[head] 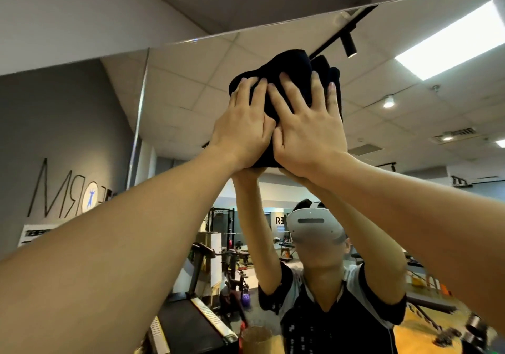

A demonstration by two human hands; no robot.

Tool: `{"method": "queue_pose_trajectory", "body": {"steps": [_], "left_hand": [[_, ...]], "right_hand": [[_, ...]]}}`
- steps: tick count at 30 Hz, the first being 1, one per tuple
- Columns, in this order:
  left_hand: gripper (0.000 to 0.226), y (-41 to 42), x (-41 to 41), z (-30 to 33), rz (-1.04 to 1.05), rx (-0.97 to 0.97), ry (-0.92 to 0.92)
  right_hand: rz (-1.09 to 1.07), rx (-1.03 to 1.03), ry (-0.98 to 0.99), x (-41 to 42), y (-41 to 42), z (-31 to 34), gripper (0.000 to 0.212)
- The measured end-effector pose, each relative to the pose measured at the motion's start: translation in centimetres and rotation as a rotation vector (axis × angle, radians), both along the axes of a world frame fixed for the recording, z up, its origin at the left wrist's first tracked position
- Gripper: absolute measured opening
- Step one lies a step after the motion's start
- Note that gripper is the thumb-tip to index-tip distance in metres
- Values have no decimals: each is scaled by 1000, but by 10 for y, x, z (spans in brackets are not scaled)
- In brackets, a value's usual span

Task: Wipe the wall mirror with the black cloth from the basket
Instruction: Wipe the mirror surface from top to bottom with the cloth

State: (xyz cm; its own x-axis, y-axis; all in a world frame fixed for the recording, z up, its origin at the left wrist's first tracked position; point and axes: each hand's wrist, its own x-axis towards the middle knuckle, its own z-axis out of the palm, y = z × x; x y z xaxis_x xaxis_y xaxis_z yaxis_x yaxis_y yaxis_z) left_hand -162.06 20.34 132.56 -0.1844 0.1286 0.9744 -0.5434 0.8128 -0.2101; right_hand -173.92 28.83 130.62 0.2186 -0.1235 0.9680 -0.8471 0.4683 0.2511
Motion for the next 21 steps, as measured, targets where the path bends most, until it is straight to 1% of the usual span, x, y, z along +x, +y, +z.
{"method": "queue_pose_trajectory", "body": {"steps": [4, 8, 11, 15, 19, 21], "left_hand": [[65, -36, 44, -3, 24, 27, 0], [78, -71, 87, -10, 32, 46, 15], [70, -96, 116, -13, 58, 59, 18], [67, -121, 147, -22, 63, 80, 26], [72, -138, 169, -34, 59, 90, 34], [70, -146, 177, -39, 56, 91, 42]], "right_hand": [[11, 19, 9, 42, -38, -1, 68], [15, 41, 33, 84, -73, -3, 68], [25, 54, 42, 113, -98, -7, 68], [29, 63, 53, 144, -125, -14, 69], [33, 80, 77, 164, -144, -22, 69], [33, 77, 82, 172, -150, -26, 69]]}}
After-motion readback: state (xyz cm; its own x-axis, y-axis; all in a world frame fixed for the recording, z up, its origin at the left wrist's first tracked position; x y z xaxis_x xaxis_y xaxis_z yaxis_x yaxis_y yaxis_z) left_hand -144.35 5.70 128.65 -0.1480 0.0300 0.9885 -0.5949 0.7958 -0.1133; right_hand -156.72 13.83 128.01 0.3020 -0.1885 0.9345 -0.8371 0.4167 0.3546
